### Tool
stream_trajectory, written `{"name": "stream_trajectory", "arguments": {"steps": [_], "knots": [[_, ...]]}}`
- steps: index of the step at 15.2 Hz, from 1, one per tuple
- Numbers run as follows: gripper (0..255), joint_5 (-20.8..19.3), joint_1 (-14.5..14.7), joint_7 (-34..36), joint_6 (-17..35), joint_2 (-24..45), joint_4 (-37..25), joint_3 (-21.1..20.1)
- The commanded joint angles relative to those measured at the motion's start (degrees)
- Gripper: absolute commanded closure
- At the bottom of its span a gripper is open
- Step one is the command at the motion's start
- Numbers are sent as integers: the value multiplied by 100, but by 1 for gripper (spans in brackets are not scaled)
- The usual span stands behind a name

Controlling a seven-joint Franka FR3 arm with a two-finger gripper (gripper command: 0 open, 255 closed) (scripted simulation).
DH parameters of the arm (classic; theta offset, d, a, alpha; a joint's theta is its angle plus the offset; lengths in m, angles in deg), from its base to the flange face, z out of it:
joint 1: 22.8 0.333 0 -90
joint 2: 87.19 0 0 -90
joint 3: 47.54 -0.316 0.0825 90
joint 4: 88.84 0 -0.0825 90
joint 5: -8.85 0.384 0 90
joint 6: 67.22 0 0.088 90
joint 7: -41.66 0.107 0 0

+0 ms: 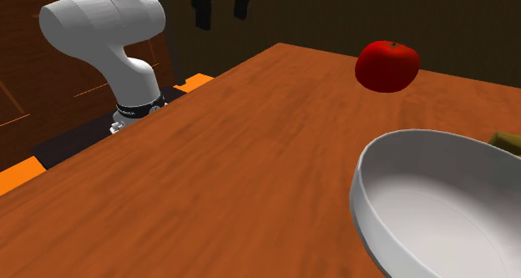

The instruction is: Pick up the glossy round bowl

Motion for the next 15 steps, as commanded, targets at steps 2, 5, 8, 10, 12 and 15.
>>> {"name": "stream_trajectory", "arguments": {"steps": [2, 5, 8, 10, 12, 15], "knots": [[0, -26, -23, 86, 304, 657, -413, -53], [0, -76, -51, 158, 546, 1313, -879, -89], [0, -138, -73, 234, 720, 1965, -1408, -121], [0, -185, -82, 285, 799, 2399, -1796, -137], [0, -237, -86, 336, 848, 2834, -2215, -150], [0, -319, -82, 408, 864, 3493, -2906, -163]]}}
